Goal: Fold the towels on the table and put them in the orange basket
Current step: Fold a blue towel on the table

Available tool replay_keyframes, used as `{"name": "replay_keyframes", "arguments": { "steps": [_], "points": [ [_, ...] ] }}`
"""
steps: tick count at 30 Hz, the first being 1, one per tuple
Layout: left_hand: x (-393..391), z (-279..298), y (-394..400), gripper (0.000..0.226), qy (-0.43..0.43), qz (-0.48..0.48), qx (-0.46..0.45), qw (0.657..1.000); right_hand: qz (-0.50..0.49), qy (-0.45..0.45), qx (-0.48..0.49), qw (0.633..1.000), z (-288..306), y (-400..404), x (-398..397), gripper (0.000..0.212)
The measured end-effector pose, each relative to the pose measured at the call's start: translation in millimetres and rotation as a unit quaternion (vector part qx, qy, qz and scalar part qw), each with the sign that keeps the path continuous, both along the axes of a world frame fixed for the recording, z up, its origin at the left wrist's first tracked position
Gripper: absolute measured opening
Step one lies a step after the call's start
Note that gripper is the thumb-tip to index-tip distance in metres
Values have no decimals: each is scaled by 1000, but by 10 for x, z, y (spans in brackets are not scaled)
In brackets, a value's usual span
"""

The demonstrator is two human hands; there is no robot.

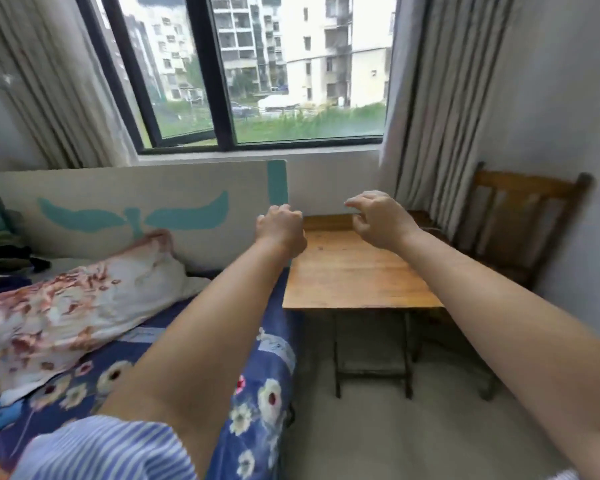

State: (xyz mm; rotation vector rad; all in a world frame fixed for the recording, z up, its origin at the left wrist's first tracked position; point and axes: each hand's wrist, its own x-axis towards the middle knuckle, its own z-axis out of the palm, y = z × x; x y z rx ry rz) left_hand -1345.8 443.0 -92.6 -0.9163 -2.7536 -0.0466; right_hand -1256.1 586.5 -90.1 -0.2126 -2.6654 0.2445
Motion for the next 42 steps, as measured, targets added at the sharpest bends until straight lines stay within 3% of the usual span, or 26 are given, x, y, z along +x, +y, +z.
{"name": "replay_keyframes", "arguments": {
  "steps": [7, 17, 27, 42],
  "points": [
    [498, -157, 1861, 30, 0, -119, 0, 993, -105, -27, -29, 994, -127, 1674, 828, 36],
    [837, -546, 3878, 29, -39, -188, -13, 981, -189, -38, -69, 979, -574, 3703, 1376, 37],
    [302, -1220, 5488, 28, -89, -241, -67, 964, -256, -85, -125, 955, -1328, 5281, 1087, 37],
    [-533, -2512, 7456, 23, -291, -218, -168, 916, -312, -219, -223, 897, -2613, 7232, 480, 32]
  ]
}}
